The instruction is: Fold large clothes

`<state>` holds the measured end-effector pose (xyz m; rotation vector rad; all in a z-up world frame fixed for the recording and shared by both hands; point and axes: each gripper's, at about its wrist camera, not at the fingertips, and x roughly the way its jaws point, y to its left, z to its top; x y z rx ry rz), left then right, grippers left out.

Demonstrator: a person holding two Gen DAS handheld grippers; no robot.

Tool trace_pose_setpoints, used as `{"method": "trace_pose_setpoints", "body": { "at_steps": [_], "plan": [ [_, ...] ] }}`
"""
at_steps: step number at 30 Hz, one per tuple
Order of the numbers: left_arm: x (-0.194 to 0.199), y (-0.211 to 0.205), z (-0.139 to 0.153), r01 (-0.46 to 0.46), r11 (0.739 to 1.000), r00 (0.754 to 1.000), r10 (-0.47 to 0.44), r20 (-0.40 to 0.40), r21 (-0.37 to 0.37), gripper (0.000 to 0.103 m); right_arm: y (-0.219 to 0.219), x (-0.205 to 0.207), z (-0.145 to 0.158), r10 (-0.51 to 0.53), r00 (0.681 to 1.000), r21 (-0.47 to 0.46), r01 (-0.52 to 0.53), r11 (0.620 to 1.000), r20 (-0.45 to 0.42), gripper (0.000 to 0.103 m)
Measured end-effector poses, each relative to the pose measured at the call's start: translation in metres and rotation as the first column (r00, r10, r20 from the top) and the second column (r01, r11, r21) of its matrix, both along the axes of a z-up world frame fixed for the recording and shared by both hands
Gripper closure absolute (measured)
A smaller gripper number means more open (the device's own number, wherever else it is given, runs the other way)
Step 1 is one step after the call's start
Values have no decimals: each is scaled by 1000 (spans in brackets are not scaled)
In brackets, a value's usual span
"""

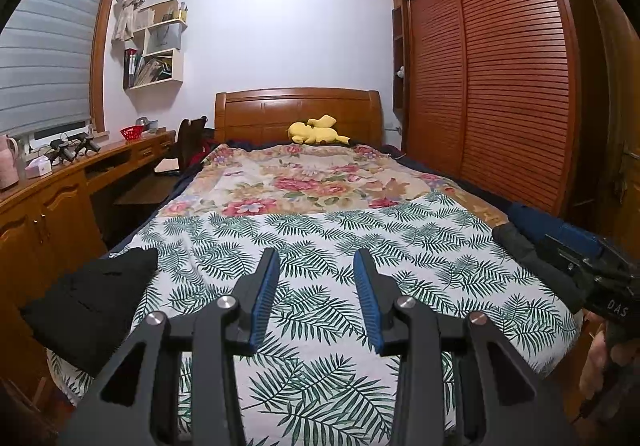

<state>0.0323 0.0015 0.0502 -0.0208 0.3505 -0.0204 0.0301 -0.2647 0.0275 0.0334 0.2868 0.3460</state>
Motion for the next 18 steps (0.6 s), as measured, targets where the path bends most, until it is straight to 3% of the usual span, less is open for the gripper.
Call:
{"method": "trace_pose_setpoints", "body": {
  "at_steps": [18],
  "plan": [
    [-1, 2, -4, 3, 1000, 1000, -3, -12, -7, 66, 4, -3, -1, -3, 1000, 2, 3, 1000, 10, 23]
  ]
}}
